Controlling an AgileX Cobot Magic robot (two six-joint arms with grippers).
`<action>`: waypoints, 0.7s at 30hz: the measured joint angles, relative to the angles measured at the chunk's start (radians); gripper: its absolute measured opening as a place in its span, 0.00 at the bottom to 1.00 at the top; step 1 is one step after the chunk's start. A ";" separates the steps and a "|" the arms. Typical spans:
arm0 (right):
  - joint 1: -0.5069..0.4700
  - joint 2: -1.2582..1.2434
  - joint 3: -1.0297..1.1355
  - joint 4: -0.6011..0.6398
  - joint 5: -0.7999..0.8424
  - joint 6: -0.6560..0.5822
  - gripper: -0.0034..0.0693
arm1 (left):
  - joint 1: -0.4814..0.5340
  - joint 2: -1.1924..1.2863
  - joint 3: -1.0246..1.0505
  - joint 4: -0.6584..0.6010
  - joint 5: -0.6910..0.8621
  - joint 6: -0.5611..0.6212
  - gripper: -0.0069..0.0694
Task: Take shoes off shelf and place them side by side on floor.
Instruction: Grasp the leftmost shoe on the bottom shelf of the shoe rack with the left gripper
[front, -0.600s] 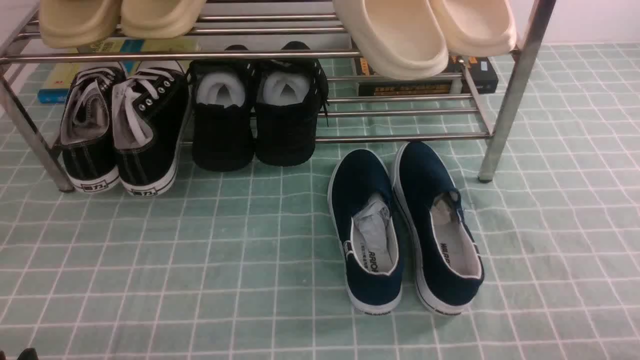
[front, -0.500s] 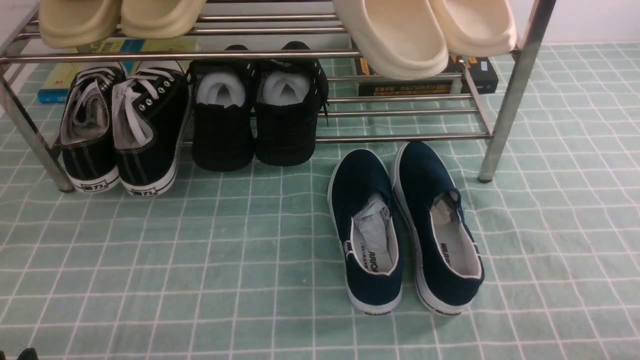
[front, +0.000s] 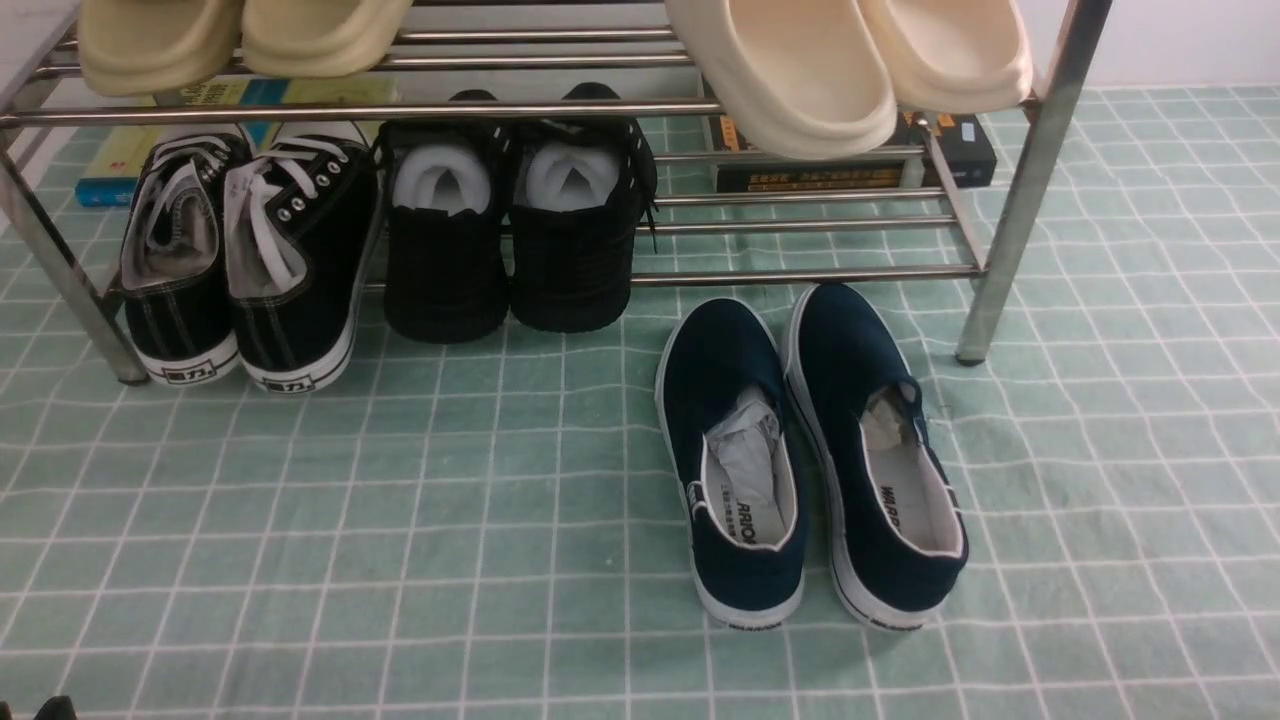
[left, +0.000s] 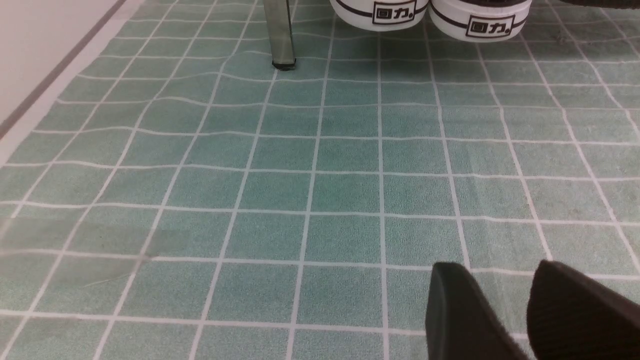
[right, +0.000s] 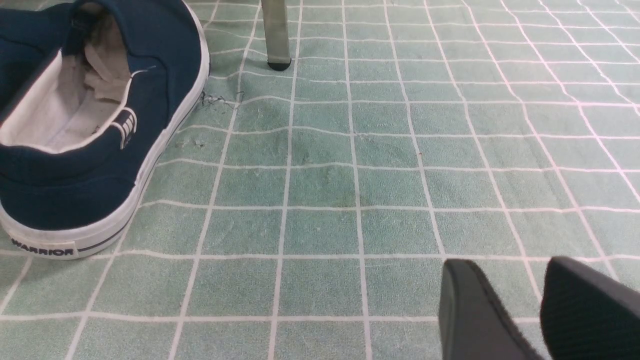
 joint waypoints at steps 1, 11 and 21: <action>0.000 0.000 0.000 0.000 0.000 0.000 0.38 | 0.000 0.000 0.000 0.000 0.000 0.000 0.41; 0.000 0.000 0.000 0.000 0.000 0.000 0.38 | 0.000 0.000 0.000 -0.002 0.000 0.000 0.41; 0.000 0.000 0.000 0.000 0.000 0.000 0.38 | 0.000 0.000 0.000 -0.371 -0.003 -0.332 0.41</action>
